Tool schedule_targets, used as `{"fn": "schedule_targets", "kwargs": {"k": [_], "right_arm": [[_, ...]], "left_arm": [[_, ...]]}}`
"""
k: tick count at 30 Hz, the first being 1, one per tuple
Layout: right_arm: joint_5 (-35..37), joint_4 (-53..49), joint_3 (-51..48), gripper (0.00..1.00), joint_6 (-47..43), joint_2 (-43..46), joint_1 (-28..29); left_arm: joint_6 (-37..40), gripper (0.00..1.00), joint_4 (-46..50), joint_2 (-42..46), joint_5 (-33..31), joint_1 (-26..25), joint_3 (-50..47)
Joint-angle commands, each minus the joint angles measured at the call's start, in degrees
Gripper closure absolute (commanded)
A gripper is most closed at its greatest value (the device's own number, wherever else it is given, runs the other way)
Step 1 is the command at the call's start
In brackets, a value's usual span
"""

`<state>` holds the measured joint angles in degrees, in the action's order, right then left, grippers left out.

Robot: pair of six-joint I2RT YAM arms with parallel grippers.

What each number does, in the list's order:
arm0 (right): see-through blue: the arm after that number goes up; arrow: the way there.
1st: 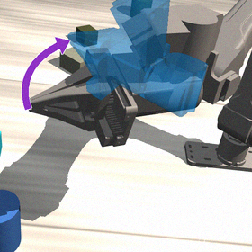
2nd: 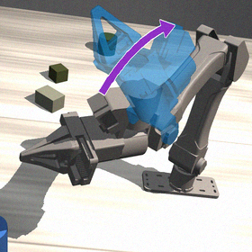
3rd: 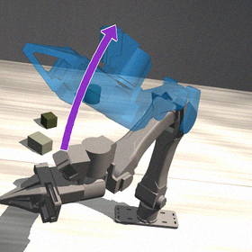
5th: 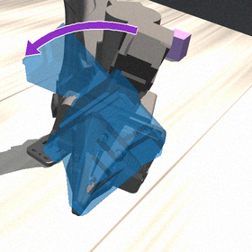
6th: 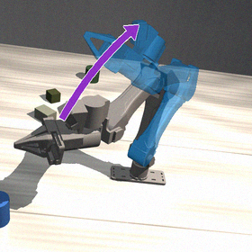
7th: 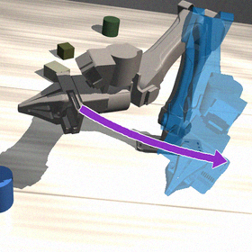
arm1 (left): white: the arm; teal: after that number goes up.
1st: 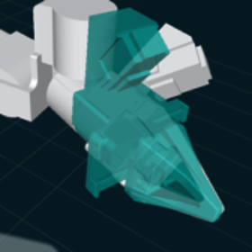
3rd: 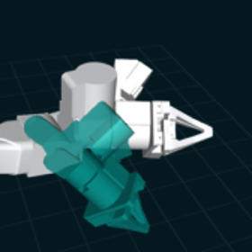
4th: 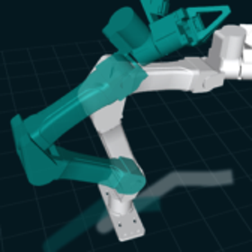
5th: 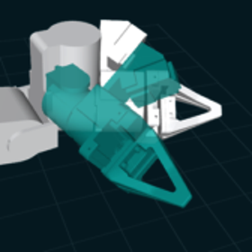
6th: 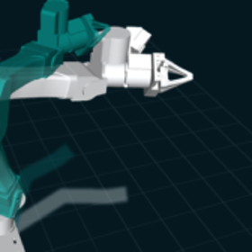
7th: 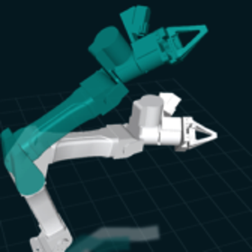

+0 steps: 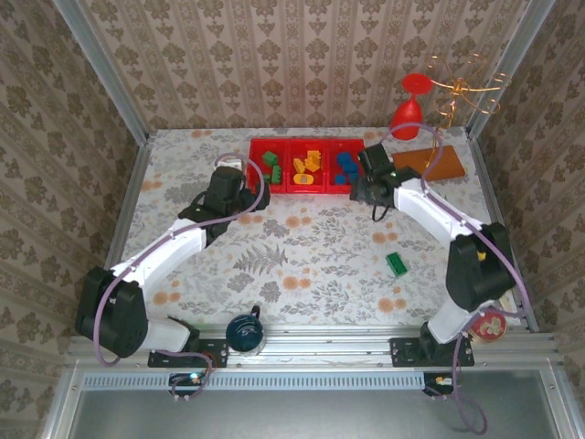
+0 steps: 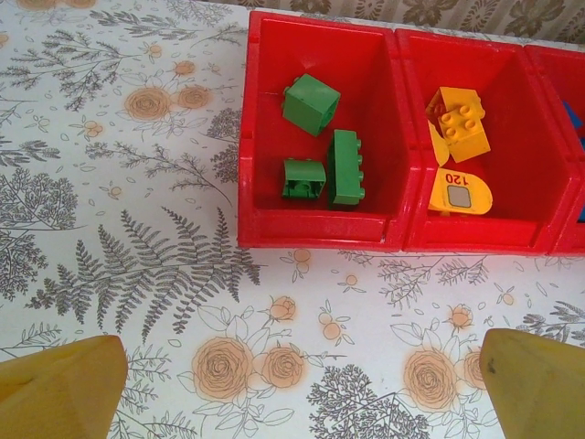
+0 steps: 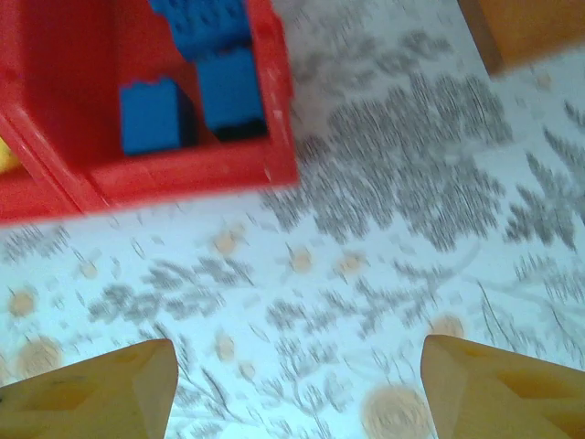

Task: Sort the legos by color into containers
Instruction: Pick up the lego from the bottom-right of the table.

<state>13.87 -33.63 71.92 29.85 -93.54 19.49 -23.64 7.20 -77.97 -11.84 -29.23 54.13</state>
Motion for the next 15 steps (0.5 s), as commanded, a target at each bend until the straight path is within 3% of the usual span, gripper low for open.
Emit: {"fn": "schedule_targets", "kwargs": {"k": [1, 8, 15], "right_arm": [[-0.52, -4.22, -6.40, 0.26, 3.71, 5.76, 0.19], [-1.68, -11.29, -17.29, 0.18, 5.68, 16.20, 0.11], [-3.12, -16.58, -20.50, 0.09, 4.20, 16.86, -0.31]], "left_arm": [[-0.33, 0.00, -0.51, 1.90, -0.61, 0.67, -1.15], [-0.22, 0.00, -0.45, 2.04, -0.27, 1.58, -1.59], [-0.57, 0.00, -0.60, 2.55, 0.61, 2.73, -2.10]]}}
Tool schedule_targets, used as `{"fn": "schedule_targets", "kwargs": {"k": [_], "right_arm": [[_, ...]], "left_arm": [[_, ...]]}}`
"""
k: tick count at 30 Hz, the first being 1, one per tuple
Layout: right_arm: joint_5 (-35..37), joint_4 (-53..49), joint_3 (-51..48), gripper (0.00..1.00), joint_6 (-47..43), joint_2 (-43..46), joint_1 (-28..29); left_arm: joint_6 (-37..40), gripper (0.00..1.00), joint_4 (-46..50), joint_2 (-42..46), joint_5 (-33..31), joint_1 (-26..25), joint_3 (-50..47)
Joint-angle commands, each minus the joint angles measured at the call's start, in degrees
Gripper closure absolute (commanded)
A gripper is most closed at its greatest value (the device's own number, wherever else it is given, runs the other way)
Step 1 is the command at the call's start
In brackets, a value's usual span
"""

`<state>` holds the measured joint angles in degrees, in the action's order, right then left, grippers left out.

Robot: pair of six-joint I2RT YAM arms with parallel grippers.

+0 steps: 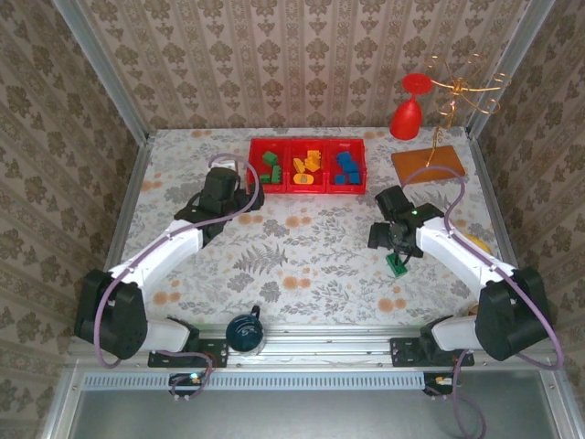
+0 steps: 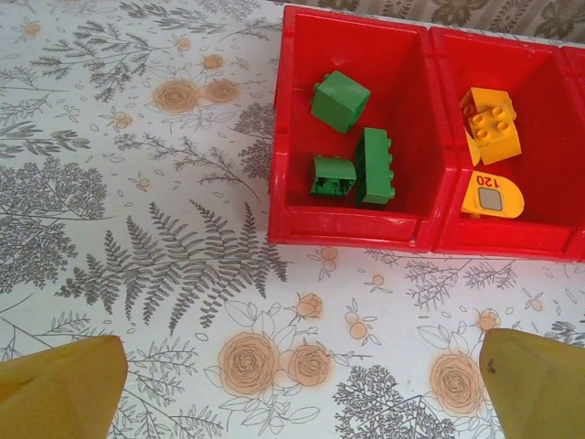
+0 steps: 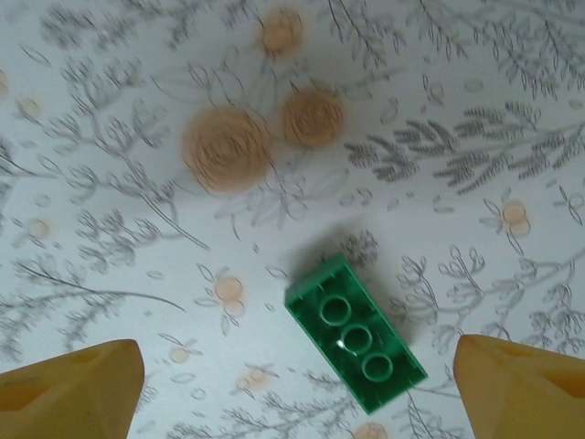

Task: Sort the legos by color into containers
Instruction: Pick up the lego from the bottom-right of the table.

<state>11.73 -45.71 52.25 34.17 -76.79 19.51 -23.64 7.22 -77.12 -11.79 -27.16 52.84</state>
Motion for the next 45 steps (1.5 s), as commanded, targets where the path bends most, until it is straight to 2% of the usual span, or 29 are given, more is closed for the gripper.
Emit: {"fn": "schedule_targets", "kwargs": {"k": [1, 8, 18, 37, 45], "right_arm": [[-1.26, -4.79, -0.96, 0.08, -0.60, -0.16, -0.43], [-5.11, -4.30, -1.10, 0.04, -3.03, -3.93, -1.44], [-8.34, -3.00, -0.48, 0.05, -4.80, -8.97, -1.78], [-6.70, -1.31, -1.53, 0.13, -5.43, -12.44, -4.89], [-9.65, 0.27, -1.37, 0.25, -5.52, -14.65, -5.27]], "left_arm": [[-0.69, 0.00, -0.71, 1.84, 0.64, 0.70, -0.97], [-1.03, 0.00, -0.81, 2.06, 1.23, 0.70, -1.58], [-1.53, 0.00, -1.16, 2.39, 1.49, 2.80, -2.21], [-2.15, 0.00, -1.42, 2.07, 2.39, 3.07, -2.65], [-2.37, 0.00, -1.60, 1.52, 2.91, 3.26, -2.65]]}}
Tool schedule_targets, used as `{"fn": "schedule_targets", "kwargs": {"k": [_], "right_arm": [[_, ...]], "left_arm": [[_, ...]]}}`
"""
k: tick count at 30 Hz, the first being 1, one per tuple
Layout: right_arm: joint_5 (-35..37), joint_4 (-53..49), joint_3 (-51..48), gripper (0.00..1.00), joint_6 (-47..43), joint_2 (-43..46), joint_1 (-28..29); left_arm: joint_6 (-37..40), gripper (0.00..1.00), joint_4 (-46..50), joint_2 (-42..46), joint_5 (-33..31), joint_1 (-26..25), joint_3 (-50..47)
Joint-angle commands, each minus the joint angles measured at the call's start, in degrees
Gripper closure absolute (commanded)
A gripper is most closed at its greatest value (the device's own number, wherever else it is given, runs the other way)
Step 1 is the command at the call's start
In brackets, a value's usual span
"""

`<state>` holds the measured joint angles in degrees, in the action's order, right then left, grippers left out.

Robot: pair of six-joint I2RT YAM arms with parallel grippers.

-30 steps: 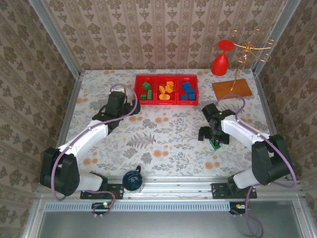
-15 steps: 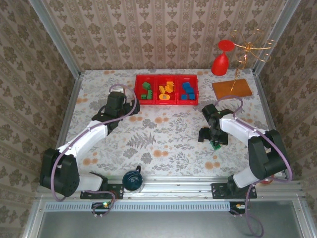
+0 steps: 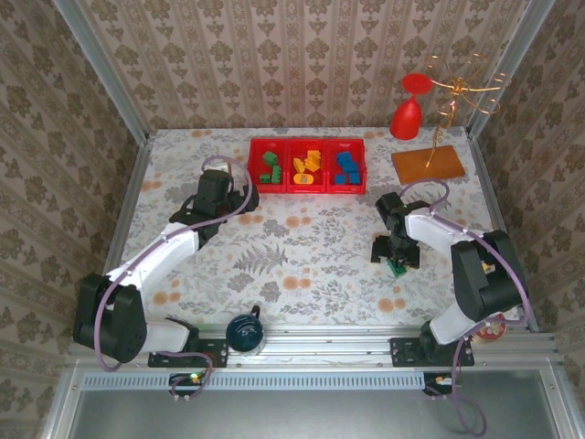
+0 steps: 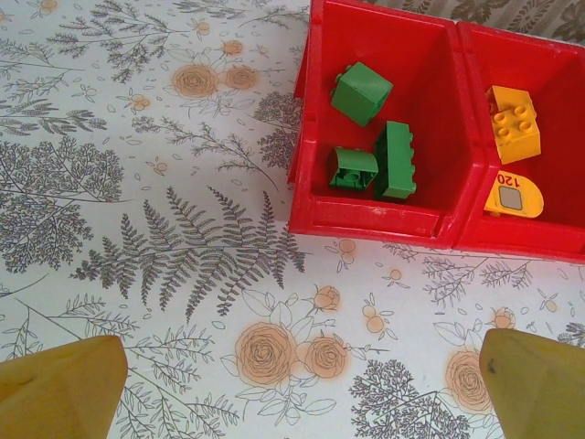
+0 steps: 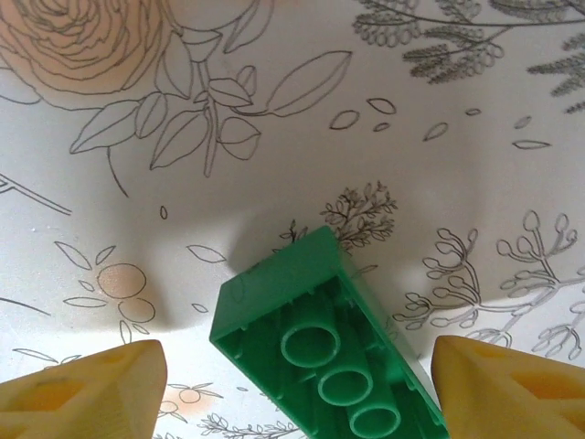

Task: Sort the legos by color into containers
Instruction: Pick up the lego from the bottom-right of the table.

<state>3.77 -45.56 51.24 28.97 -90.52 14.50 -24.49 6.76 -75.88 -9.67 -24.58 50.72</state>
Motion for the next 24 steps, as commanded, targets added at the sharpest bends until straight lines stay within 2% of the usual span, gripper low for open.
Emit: {"fn": "schedule_targets", "kwargs": {"k": [1, 7, 16, 24], "right_arm": [[-2.09, 0.17, -0.33, 0.27, -0.32, -1.06, -0.25], [-3.68, 0.91, -0.53, 0.41, 0.18, -0.45, -0.15], [-3.81, 2.00, -0.88, 0.52, 0.82, -1.21, -0.07], [-4.07, 3.02, -1.06, 0.56, 1.42, -2.55, 0.37]], "left_arm": [[-1.61, 0.00, -1.14, 0.29, 0.79, 0.68, -0.53], [-1.70, 0.00, -1.32, 0.20, 0.97, 0.90, -0.62], [-1.86, 0.00, -1.49, 0.29, 1.32, 1.12, -0.88], [-1.89, 0.00, -1.48, 0.29, 1.32, 1.27, -0.98]]}}
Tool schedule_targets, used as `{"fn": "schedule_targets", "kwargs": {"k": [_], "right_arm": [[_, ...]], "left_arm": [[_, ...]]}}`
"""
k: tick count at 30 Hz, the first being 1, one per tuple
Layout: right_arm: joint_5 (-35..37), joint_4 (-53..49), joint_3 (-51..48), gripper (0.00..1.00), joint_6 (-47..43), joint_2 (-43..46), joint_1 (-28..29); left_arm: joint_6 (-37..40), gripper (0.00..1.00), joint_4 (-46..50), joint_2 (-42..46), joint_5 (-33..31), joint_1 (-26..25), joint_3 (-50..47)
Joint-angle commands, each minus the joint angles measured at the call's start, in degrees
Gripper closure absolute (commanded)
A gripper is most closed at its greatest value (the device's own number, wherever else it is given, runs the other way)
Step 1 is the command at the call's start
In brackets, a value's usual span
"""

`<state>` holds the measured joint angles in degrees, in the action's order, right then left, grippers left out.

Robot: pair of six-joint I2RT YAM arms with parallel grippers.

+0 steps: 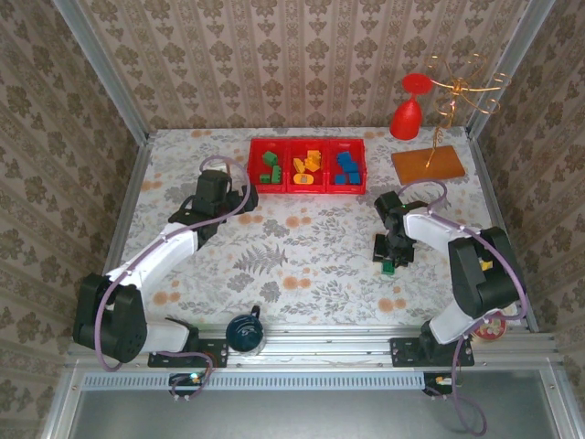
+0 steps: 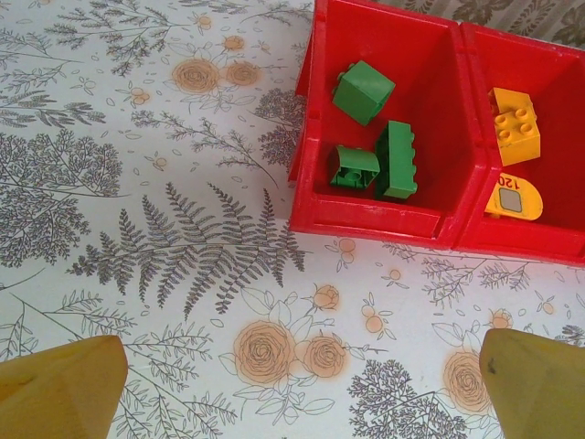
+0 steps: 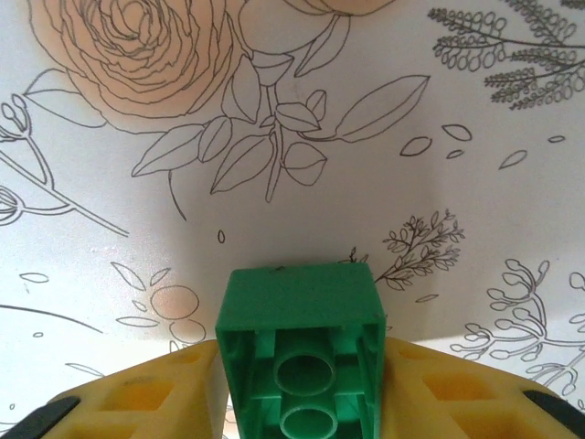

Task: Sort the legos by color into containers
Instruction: Pick up the lego from the bottom-right of the table.

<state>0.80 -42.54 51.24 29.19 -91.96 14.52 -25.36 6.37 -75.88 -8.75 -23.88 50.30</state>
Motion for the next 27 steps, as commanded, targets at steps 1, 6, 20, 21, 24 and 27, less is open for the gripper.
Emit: {"fn": "schedule_targets", "kwargs": {"k": [1, 6, 20, 21, 24, 27], "right_arm": [[-1.11, 0.09, -1.03, 0.57, 1.26, -1.35, 0.46], [-0.29, -0.16, -0.45, 0.62, 1.62, -2.06, 1.25], [4.32, -3.72, 4.84, 0.76, 3.32, -1.44, 7.00], [5.20, -4.37, 5.87, 0.76, 3.49, -1.40, 7.90], [7.18, -6.23, 10.33, 0.77, 3.59, -1.54, 10.71], [8.17, -7.07, 15.18, 0.77, 3.34, -2.41, 13.05]], "left_arm": [[-1.03, 0.00, -1.21, 0.29, 0.43, 0.56, -0.60], [-1.11, 0.00, -1.19, 0.28, 0.49, 0.65, -0.65], [-1.18, 0.00, -1.27, 0.64, 0.32, 0.85, -0.95], [-1.24, 0.00, -1.27, 0.64, 0.25, 0.90, -1.01], [-1.38, 0.00, -1.45, 0.72, 0.22, 0.94, -1.19], [-1.49, 0.00, -1.54, 0.73, -0.03, 1.03, -1.44]]}}
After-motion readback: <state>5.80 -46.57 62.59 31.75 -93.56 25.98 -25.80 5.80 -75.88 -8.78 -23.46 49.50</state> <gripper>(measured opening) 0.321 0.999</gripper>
